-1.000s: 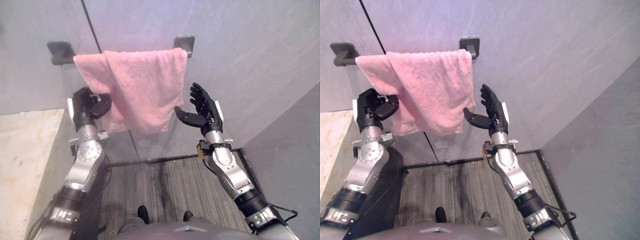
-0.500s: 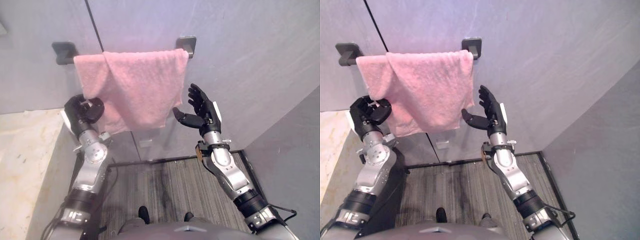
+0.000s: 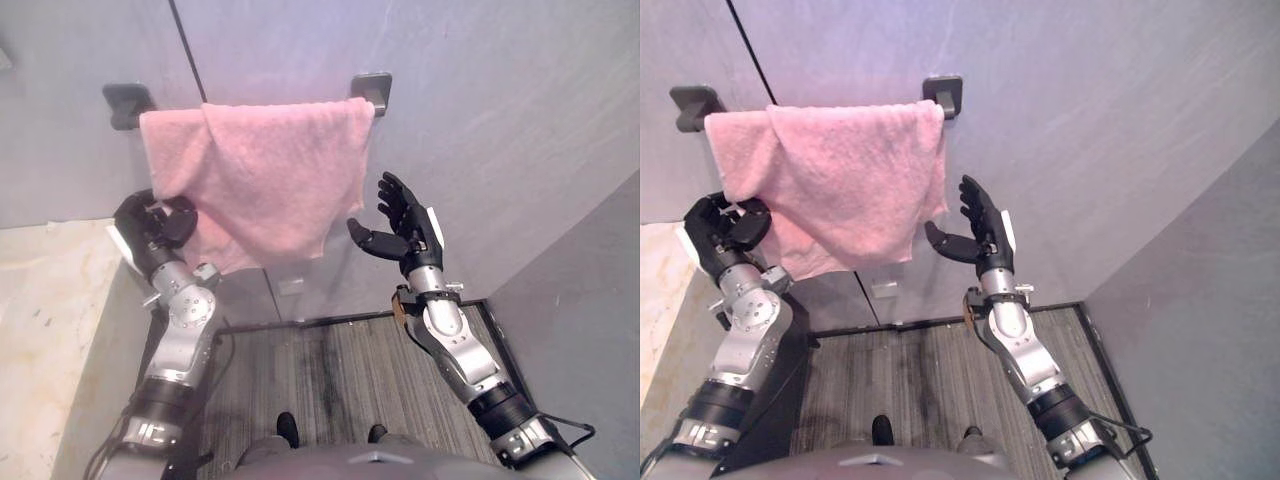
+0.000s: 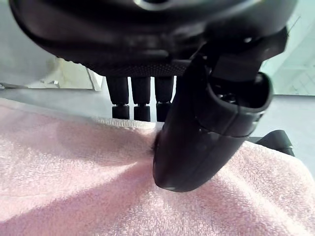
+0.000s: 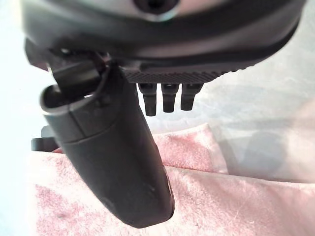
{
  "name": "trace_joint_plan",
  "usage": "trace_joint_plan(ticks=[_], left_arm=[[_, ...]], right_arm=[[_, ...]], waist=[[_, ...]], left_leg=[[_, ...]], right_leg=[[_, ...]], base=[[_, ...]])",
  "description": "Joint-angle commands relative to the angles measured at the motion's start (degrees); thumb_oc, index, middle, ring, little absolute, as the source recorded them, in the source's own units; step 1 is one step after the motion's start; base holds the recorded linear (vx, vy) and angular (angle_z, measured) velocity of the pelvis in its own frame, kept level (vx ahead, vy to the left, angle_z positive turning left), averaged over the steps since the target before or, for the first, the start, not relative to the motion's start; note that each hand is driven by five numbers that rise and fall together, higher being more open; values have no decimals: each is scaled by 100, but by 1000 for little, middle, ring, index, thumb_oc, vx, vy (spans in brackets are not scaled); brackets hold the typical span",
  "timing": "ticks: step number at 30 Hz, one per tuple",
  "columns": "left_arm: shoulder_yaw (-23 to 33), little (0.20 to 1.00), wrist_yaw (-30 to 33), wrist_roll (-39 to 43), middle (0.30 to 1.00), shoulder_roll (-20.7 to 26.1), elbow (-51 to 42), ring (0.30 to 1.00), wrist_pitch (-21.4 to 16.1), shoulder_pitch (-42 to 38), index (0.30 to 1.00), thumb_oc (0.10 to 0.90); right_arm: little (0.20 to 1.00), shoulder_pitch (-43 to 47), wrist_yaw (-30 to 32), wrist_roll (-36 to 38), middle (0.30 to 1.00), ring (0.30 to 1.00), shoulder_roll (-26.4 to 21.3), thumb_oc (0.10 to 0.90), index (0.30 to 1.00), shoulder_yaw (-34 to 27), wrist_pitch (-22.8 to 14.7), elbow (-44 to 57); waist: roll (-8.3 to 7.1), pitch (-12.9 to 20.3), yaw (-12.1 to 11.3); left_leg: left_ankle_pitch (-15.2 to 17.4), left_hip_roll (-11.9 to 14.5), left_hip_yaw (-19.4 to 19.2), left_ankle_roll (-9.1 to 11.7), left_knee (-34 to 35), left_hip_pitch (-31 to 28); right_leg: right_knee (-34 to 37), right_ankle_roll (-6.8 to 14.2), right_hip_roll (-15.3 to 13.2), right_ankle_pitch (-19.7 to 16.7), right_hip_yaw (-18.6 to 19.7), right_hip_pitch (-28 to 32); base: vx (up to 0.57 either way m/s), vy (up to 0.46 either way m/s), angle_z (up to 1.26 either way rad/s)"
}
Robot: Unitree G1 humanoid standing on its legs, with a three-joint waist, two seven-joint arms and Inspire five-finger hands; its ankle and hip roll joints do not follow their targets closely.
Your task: Organize the bathroom.
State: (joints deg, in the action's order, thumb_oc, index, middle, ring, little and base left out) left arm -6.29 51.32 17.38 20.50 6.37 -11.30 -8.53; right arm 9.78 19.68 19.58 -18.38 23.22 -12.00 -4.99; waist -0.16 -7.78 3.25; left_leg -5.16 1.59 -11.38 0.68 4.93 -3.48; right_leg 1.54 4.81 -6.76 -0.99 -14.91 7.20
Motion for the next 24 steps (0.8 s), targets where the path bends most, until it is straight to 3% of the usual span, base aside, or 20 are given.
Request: trace_joint_plan(ticks=[1, 6, 12, 13, 14, 15, 16, 24], left_arm=[[128, 300, 20, -633, 300, 208, -141, 300, -624, -472, 300, 400], [70, 300, -121, -605, 300, 244, -153, 300, -559, -528, 300, 400], [-24, 300, -289, -603, 300, 243, -63, 300, -514, -678, 300, 400], [-49, 300, -295, -623, 300, 228, -61, 300, -497, -696, 300, 400], [-61, 300, -300, -630, 300, 218, -57, 300, -487, -709, 300, 400], [-69, 300, -337, -628, 300, 212, -51, 300, -472, -726, 300, 400], [-79, 300, -353, -619, 300, 215, -49, 300, -461, -740, 300, 400], [-58, 300, -303, -614, 300, 209, 8, 300, -468, -749, 300, 400]], right_arm=[[900, 359, -11, -23, 900, 900, -47, 800, 900, -112, -863, 261], [900, 580, -215, -13, 900, 900, -70, 800, 900, -90, -987, 391], [900, 1028, -329, 204, 900, 900, -60, 800, 900, -109, -817, 443], [829, 1085, -334, 241, 829, 829, -53, 753, 829, -112, -771, 448], [580, 1126, -319, 273, 580, 580, -58, 587, 580, -119, -750, 449], [385, 1192, -288, 307, 385, 385, -54, 456, 385, -127, -708, 446], [300, 1228, -275, 289, 300, 300, -47, 400, 300, -134, -666, 460], [300, 1161, -165, 259, 300, 300, -46, 400, 300, -201, -507, 431]], waist=[[33, 317, -88], [22, 333, -124], [-10, 365, -198], [-13, 371, -206], [-16, 375, -209], [-19, 382, -219], [-21, 383, -222], [-32, 398, -208]], left_leg=[[659, -244, -200, -248, 7, -454], [655, -245, -187, -235, 7, -452], [648, -245, -147, -209, 7, -443], [646, -245, -141, -208, 7, -441], [645, -246, -140, -206, 7, -438], [643, -245, -141, -204, 7, -436], [641, -246, -139, -203, 7, -435], [647, -245, -161, -215, 7, -430]], right_leg=[[-911, 295, 164, 509, -227, -323], [-875, 295, 164, 499, -251, -300], [-845, 283, 166, 500, -303, -261], [-844, 280, 167, 498, -308, -259], [-841, 279, 168, 500, -313, -257], [-831, 277, 166, 501, -321, -249], [-832, 278, 165, 494, -323, -250], [-840, 292, 150, 472, -313, -267]], base=[[0, 0, 0], [0, 0, 0], [0, -2, 1], [-1, -6, 4], [-3, -6, 3], [0, 0, 0], [0, 0, 0], [-1, 3, 1]])
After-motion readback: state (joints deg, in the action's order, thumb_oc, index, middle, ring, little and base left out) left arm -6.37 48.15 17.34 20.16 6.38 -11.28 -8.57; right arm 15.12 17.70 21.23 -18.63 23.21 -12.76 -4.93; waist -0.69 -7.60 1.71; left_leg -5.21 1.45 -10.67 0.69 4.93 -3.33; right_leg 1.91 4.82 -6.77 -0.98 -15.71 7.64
